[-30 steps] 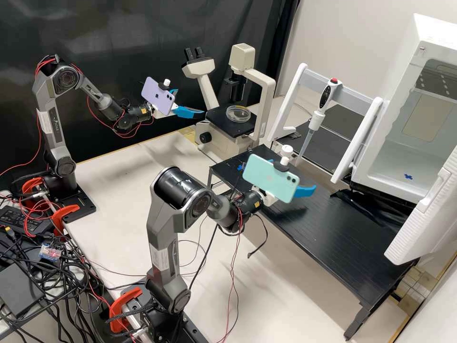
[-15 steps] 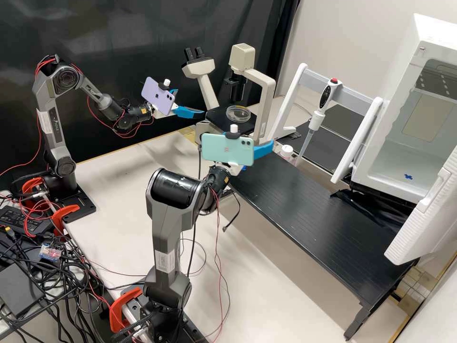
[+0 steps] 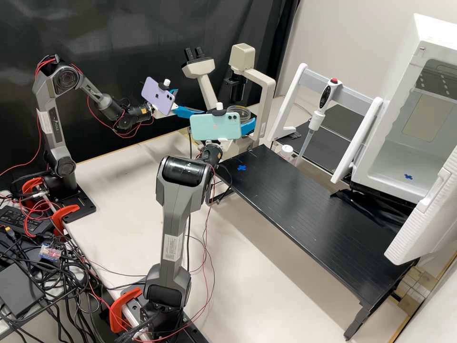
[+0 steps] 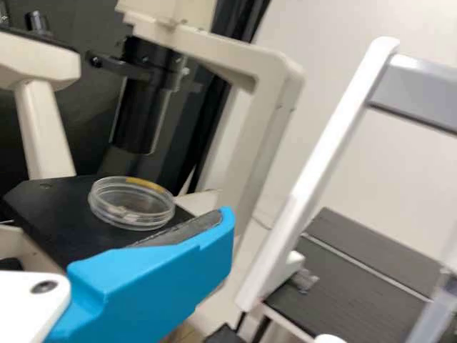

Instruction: Move the petri dish to the bench

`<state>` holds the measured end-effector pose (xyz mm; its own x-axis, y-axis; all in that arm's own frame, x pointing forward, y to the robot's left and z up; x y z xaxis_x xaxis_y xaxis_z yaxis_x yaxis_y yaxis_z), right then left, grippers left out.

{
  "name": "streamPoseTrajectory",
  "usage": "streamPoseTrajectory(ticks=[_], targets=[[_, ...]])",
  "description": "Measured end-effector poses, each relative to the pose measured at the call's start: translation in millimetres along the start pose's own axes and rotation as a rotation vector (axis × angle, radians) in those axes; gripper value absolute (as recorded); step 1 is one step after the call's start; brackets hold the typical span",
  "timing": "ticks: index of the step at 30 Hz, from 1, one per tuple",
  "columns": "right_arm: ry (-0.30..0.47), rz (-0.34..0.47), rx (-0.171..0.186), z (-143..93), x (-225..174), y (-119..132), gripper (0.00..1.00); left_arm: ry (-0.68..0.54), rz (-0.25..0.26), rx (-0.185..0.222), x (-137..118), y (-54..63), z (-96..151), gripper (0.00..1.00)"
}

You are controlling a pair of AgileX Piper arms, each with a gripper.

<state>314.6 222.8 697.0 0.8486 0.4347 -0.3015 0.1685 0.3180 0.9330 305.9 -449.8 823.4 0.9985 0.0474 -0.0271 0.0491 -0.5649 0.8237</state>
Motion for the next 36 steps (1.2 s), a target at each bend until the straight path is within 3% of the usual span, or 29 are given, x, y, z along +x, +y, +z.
streamPoseTrajectory(ticks=[9, 16, 19, 22, 36], targets=[[0.029, -0.087, -0.029, -8.4, 50.3, 3.1, 1.00, 0.000, 0.000, 0.000, 0.0, 0.0, 0.0, 1.00], [0.020, -0.112, -0.025, -15.8, 80.1, 11.5, 1.00, 0.000, 0.000, 0.000, 0.0, 0.0, 0.0, 1.00], [0.016, -0.125, 0.006, -18.2, 95.5, 14.7, 1.00, 0.000, 0.000, 0.000, 0.0, 0.0, 0.0, 1.00], [0.002, -0.150, 0.009, -13.2, 110.2, 15.8, 1.00, 0.000, 0.000, 0.000, 0.0, 0.0, 0.0, 1.00], [-0.072, -0.241, 0.149, 4.3, 147.8, 5.2, 1.00, 0.000, 0.000, 0.000, 0.0, 0.0, 0.0, 1.00]])
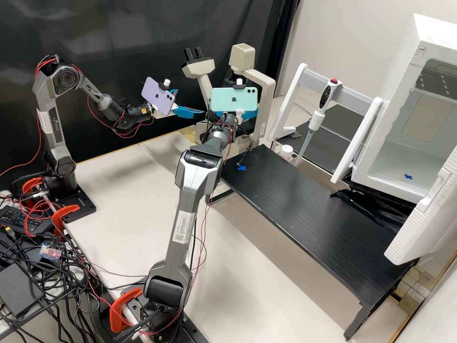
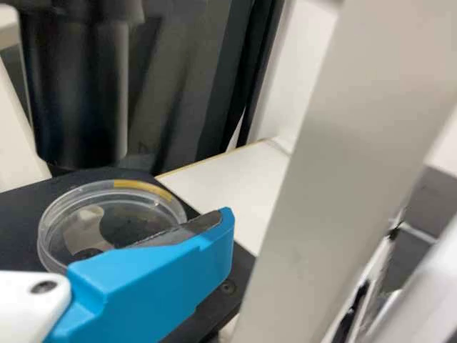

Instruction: Move the petri dish to the bench

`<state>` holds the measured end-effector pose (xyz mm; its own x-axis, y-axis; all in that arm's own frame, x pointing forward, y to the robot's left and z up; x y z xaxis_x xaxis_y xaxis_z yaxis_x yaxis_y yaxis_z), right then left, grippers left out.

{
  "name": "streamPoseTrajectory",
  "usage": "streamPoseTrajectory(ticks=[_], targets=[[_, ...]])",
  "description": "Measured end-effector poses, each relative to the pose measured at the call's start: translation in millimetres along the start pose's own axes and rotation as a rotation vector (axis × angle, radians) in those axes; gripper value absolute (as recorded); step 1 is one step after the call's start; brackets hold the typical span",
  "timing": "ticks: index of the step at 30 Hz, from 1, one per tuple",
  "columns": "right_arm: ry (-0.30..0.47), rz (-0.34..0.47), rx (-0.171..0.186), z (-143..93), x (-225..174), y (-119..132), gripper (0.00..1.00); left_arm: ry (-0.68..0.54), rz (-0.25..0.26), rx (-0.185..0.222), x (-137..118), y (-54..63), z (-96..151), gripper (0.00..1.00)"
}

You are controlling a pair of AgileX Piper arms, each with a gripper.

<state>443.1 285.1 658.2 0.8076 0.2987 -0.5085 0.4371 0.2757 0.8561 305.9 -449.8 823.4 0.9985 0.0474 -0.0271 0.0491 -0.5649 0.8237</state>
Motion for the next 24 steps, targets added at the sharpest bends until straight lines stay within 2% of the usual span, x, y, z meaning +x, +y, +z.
streamPoseTrajectory(ticks=[8, 12, 13, 17, 21, 24], targets=[[-0.016, 0.004, 0.062, 0.2, 2.6, -8.0, 1.00, 0.000, 0.000, 0.000, 0.0, 0.0, 0.0, 1.00], [-0.036, 0.013, 0.066, 2.2, 4.9, -18.1, 1.00, 0.000, 0.000, 0.000, 0.0, 0.0, 0.0, 1.00], [-0.044, 0.012, 0.051, 3.9, 5.7, -21.8, 1.00, 0.000, 0.000, 0.000, 0.0, 0.0, 0.0, 1.00], [-0.068, 0.051, 0.081, 11.3, 7.0, -31.1, 1.00, 0.000, 0.000, 0.000, 0.0, 0.0, 0.0, 1.00], [-0.079, 0.089, 0.093, 14.4, 5.8, -36.5, 1.00, 0.000, 0.000, 0.000, 0.0, 0.0, 0.0, 1.00], [-0.083, 0.095, 0.078, 16.7, 6.0, -41.6, 1.00, 0.000, 0.000, 0.000, 0.0, 0.0, 0.0, 1.00]])
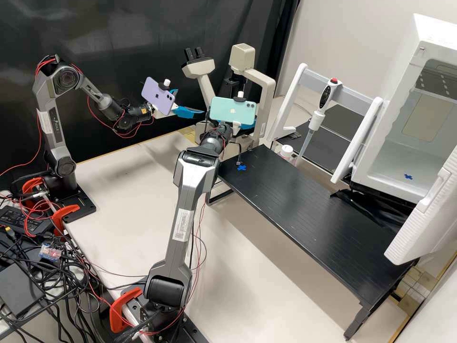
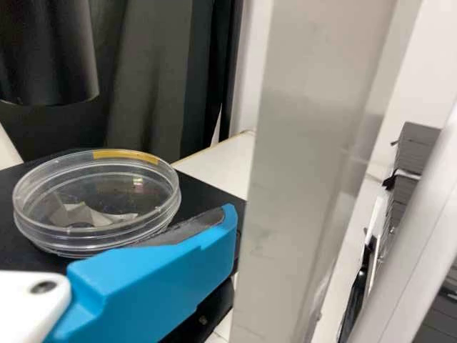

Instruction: Move the petri dish to the bench

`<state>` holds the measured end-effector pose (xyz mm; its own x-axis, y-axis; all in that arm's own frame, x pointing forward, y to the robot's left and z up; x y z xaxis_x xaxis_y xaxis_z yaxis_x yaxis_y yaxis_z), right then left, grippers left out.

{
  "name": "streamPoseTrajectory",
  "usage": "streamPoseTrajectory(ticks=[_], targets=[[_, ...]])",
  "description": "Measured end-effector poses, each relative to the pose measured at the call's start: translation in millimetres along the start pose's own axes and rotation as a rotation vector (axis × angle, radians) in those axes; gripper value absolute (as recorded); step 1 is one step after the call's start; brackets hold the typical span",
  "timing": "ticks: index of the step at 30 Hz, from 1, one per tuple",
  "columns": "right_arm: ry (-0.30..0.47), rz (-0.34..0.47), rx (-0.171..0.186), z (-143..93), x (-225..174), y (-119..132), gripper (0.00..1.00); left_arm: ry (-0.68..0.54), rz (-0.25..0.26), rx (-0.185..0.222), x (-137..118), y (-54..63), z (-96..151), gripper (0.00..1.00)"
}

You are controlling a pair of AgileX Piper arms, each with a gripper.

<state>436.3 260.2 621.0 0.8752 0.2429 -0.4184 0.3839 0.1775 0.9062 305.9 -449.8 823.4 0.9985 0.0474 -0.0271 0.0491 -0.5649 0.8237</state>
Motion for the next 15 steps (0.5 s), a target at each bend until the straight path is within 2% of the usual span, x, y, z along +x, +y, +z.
streamPoseTrajectory(ticks=[5, 15], targets=[[-0.014, -0.004, -0.019, 7.0, 0.3, -7.7, 1.00, 0.000, 0.000, 0.000, 0.0, 0.0, 0.0, 1.00], [0.001, -0.015, -0.042, 3.2, 0.7, -19.4, 1.00, 0.000, 0.000, 0.000, 0.0, 0.0, 0.0, 1.00]])
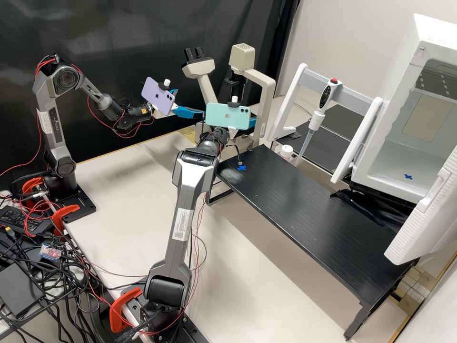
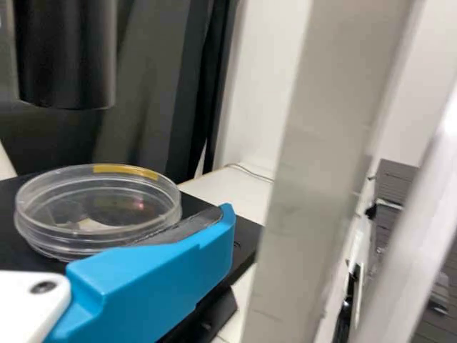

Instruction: Move the petri dish to the bench

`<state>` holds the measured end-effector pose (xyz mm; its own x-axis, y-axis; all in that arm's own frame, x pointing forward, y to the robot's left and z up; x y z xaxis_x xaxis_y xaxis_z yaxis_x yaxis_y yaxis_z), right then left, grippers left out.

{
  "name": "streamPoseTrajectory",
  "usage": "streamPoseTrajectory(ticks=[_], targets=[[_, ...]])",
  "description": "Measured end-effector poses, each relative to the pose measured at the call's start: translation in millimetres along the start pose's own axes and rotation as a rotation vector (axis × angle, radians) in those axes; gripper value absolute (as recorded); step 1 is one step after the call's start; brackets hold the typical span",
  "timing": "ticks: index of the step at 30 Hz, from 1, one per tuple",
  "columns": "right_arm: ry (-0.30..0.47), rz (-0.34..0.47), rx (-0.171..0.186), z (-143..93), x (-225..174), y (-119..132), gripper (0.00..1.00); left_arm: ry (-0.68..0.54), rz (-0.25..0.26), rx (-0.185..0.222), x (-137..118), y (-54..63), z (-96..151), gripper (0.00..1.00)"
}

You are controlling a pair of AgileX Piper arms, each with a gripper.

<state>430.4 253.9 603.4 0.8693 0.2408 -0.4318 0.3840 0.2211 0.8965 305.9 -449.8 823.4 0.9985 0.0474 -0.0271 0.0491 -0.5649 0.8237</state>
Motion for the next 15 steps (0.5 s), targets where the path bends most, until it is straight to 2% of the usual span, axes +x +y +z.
streamPoseTrajectory(ticks=[5, 10, 13, 15], targets=[[0.012, 0.007, -0.006, -2.7, 4.9, -1.4, 1.00, 0.000, 0.000, 0.000, 0.0, 0.0, 0.0, 1.00], [0.009, 0.022, -0.032, -4.5, 9.0, 1.6, 1.00, 0.000, 0.000, 0.000, 0.0, 0.0, 0.0, 1.00], [-0.013, 0.019, -0.030, -2.5, 12.0, -1.4, 1.00, 0.000, 0.000, 0.000, 0.0, 0.0, 0.0, 1.00], [-0.025, 0.023, -0.012, -2.0, 14.1, -2.4, 1.00, 0.000, 0.000, 0.000, 0.0, 0.0, 0.0, 1.00]])
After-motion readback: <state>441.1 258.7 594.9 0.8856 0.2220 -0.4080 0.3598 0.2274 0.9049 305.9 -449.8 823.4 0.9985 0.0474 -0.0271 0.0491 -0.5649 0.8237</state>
